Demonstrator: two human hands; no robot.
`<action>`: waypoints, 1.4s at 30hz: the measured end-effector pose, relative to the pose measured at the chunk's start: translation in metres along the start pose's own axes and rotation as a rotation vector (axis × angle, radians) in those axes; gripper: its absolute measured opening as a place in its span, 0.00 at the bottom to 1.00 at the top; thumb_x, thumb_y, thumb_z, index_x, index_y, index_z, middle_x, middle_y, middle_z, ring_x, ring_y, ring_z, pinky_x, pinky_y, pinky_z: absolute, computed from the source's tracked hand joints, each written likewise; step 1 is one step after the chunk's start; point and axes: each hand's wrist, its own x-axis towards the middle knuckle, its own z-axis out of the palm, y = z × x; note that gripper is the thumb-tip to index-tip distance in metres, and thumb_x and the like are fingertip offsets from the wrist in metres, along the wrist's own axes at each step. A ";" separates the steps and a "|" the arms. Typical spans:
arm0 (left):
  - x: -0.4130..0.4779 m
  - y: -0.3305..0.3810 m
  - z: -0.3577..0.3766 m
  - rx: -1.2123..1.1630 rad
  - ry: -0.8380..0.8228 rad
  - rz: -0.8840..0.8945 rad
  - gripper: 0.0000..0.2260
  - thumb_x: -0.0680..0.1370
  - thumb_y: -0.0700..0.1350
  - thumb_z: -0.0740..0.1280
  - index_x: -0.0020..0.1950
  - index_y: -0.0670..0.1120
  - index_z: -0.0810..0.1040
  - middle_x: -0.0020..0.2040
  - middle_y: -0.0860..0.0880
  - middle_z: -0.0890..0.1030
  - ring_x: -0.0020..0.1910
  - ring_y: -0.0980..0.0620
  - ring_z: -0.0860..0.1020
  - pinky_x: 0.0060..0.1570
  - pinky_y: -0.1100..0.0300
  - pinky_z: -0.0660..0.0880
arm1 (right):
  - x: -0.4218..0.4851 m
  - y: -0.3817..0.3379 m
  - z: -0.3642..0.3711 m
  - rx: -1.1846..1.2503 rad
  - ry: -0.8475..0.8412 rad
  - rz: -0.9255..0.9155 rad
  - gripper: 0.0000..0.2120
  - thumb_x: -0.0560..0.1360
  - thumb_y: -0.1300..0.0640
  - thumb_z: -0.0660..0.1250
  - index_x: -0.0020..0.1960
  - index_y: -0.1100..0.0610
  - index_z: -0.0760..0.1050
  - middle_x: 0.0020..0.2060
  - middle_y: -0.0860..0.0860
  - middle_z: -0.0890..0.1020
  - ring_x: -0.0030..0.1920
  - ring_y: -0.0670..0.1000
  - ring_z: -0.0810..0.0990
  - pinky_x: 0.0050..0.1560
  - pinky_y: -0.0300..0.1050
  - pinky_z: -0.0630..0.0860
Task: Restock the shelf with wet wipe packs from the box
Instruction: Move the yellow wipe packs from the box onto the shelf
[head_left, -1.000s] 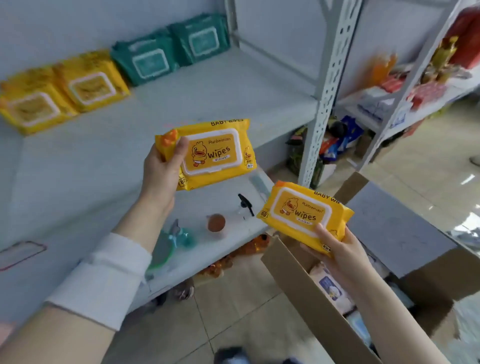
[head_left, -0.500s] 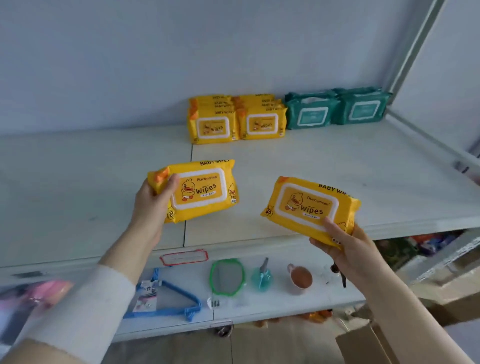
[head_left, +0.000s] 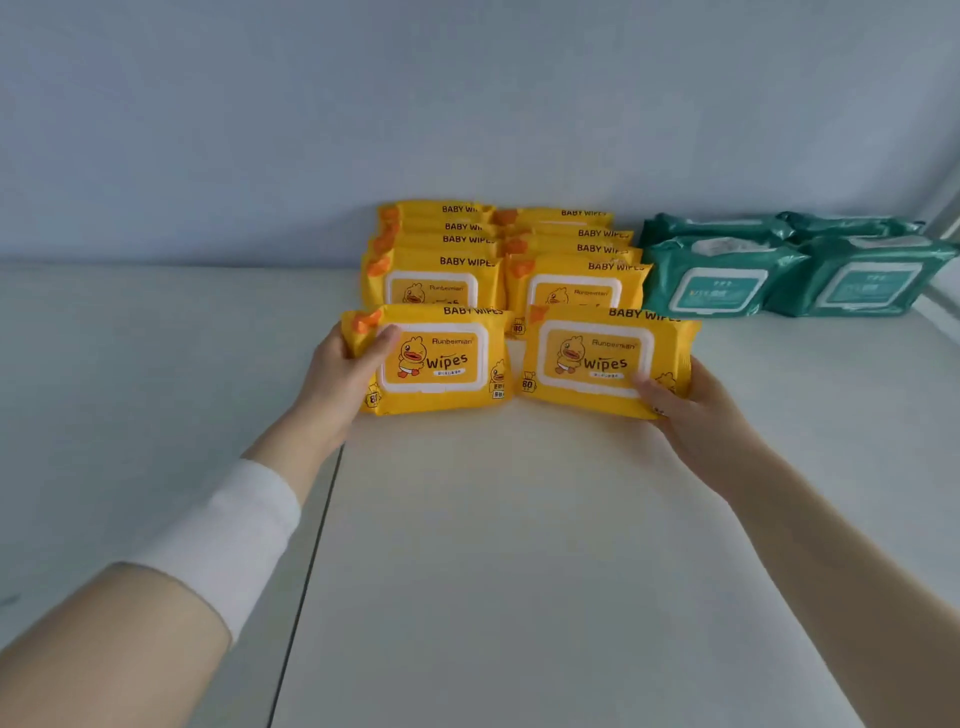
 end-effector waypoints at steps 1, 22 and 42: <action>0.010 -0.003 0.003 0.008 0.016 -0.001 0.03 0.77 0.46 0.65 0.47 0.54 0.74 0.46 0.54 0.80 0.46 0.55 0.80 0.47 0.57 0.77 | 0.014 0.001 0.000 -0.086 0.026 -0.007 0.26 0.67 0.49 0.74 0.61 0.55 0.72 0.53 0.49 0.82 0.48 0.46 0.82 0.50 0.40 0.80; -0.047 0.028 0.072 1.348 -0.325 0.732 0.26 0.78 0.49 0.63 0.73 0.41 0.61 0.72 0.40 0.65 0.72 0.41 0.61 0.71 0.48 0.59 | -0.068 0.004 0.001 -1.412 0.309 0.033 0.32 0.79 0.47 0.58 0.77 0.56 0.49 0.76 0.57 0.51 0.77 0.58 0.45 0.75 0.52 0.49; -0.447 -0.045 0.451 1.324 -1.270 0.967 0.27 0.79 0.52 0.60 0.75 0.45 0.58 0.72 0.43 0.66 0.71 0.43 0.64 0.68 0.47 0.63 | -0.497 0.142 -0.333 -1.313 0.540 0.889 0.33 0.78 0.44 0.57 0.77 0.57 0.49 0.76 0.58 0.52 0.76 0.60 0.43 0.76 0.56 0.47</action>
